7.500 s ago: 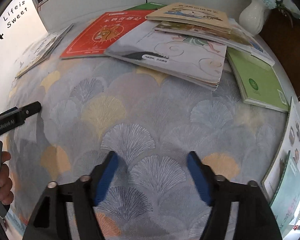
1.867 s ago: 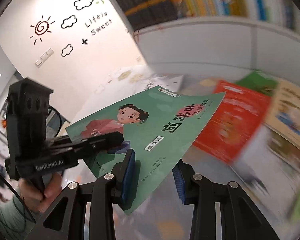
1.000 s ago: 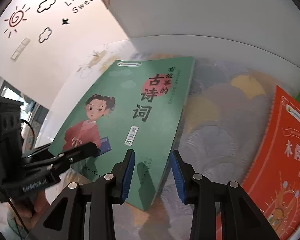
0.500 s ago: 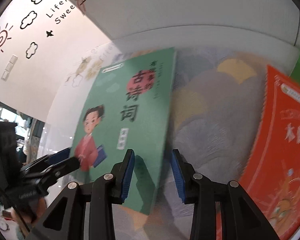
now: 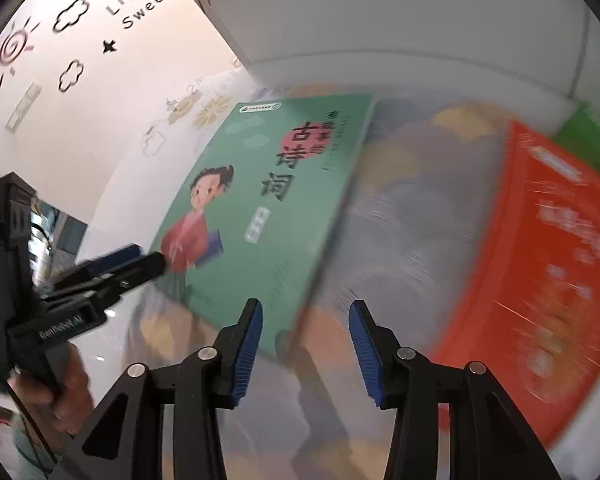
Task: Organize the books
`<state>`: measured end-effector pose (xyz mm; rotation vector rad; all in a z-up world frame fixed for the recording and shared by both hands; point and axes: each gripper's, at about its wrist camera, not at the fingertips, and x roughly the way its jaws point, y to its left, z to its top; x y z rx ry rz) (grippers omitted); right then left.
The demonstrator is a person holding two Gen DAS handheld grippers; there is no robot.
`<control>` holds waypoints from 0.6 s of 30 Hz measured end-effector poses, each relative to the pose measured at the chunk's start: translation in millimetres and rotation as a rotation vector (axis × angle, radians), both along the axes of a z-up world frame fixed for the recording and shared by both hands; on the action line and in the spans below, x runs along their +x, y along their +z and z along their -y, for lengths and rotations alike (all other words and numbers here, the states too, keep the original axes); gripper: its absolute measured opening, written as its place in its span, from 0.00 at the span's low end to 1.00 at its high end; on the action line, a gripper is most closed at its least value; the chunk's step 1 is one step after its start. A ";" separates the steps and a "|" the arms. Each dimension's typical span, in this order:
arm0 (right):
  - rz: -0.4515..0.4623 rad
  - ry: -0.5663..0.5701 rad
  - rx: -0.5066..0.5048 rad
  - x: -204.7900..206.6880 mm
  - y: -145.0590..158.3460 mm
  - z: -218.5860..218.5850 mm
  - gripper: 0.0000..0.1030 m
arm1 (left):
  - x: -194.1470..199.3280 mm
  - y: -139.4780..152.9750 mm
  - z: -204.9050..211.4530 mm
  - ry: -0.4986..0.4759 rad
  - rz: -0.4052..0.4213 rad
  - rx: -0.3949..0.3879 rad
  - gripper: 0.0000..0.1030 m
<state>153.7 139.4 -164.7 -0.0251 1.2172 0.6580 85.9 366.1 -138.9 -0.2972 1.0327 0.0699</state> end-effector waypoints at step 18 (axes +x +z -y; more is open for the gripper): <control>0.158 -0.276 -0.185 -170.8 7.0 182.3 0.52 | -104.9 -28.0 152.6 0.117 0.007 0.168 0.69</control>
